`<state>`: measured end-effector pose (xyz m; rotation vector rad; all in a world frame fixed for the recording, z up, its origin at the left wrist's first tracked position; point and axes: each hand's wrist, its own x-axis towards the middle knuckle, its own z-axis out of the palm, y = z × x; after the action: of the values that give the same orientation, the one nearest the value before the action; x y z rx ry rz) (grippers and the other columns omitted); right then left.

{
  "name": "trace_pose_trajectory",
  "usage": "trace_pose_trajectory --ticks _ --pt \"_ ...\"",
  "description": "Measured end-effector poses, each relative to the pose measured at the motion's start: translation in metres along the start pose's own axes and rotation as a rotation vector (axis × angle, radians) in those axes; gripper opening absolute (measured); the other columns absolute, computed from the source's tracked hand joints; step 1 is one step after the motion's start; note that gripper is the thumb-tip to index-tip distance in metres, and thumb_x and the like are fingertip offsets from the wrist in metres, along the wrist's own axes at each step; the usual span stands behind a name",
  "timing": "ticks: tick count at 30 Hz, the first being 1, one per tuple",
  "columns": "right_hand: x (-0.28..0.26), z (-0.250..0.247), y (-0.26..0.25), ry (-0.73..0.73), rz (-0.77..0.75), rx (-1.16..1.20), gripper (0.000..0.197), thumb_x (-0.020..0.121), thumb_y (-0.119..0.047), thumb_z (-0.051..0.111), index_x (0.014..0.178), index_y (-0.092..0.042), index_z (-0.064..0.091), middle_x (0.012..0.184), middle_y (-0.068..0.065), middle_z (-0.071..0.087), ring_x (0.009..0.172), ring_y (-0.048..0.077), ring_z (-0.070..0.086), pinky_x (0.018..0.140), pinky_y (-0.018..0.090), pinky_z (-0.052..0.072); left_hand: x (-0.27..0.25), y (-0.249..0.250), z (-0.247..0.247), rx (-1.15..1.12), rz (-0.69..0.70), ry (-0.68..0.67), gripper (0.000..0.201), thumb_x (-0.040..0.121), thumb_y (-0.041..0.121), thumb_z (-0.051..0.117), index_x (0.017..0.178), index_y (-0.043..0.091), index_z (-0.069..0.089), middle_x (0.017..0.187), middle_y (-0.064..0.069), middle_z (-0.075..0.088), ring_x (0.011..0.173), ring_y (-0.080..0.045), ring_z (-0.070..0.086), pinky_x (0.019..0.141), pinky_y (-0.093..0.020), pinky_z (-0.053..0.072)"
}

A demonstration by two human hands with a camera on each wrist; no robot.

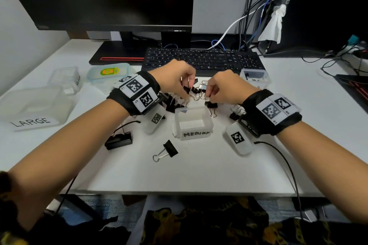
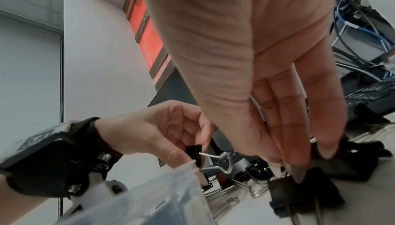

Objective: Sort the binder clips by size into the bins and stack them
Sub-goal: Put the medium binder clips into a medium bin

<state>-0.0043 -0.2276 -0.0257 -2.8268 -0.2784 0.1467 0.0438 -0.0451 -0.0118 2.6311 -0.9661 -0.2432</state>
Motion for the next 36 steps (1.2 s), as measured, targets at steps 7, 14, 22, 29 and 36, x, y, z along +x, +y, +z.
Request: trace_pose_trajectory --ticks 7,14,22,29,36 --pt "-0.004 0.002 0.003 -0.017 0.02 -0.062 0.007 0.081 -0.024 0.066 0.084 -0.022 0.072 0.086 -0.003 0.07 0.083 0.022 0.066 0.075 0.036 0.056 -0.021 0.018 -0.012 -0.193 0.101 0.078 0.018 0.076 0.019 0.08 0.089 0.008 0.076 0.078 -0.003 0.072 0.06 0.001 0.065 0.059 -0.012 0.053" --pt "-0.004 0.003 0.006 -0.018 0.028 -0.061 0.007 0.081 -0.031 0.068 0.086 -0.027 0.071 0.088 -0.008 0.07 0.087 0.019 0.063 0.07 0.028 0.046 -0.043 0.043 -0.024 -0.158 0.159 -0.201 0.022 0.072 0.023 0.083 0.092 0.019 0.075 0.079 -0.01 0.067 0.059 -0.011 0.068 0.057 -0.024 0.056" --pt "-0.004 0.005 0.006 -0.017 0.017 -0.064 0.005 0.081 -0.033 0.069 0.084 -0.029 0.071 0.083 -0.011 0.066 0.086 0.018 0.063 0.071 0.029 0.047 -0.039 0.047 -0.004 0.095 0.056 -0.29 0.029 0.065 0.03 0.088 0.075 0.016 0.064 0.065 0.004 0.071 0.057 -0.008 0.067 0.055 -0.019 0.045" --pt "-0.006 0.004 0.008 -0.018 0.012 -0.078 0.005 0.082 -0.029 0.07 0.087 -0.027 0.071 0.084 -0.011 0.066 0.086 0.016 0.062 0.065 0.026 0.039 -0.043 0.053 0.003 0.185 0.012 -0.224 0.022 0.078 0.034 0.078 0.075 0.015 0.067 0.068 0.006 0.072 0.049 -0.003 0.066 0.047 -0.012 0.038" --pt "-0.006 0.004 0.008 -0.036 0.018 -0.08 0.01 0.08 -0.027 0.073 0.09 -0.027 0.072 0.086 -0.009 0.066 0.087 0.017 0.062 0.066 0.027 0.041 -0.045 0.059 0.008 0.396 -0.004 -0.168 0.021 0.085 0.032 0.071 0.07 0.02 0.062 0.063 0.006 0.065 0.052 -0.005 0.058 0.062 -0.024 0.047"
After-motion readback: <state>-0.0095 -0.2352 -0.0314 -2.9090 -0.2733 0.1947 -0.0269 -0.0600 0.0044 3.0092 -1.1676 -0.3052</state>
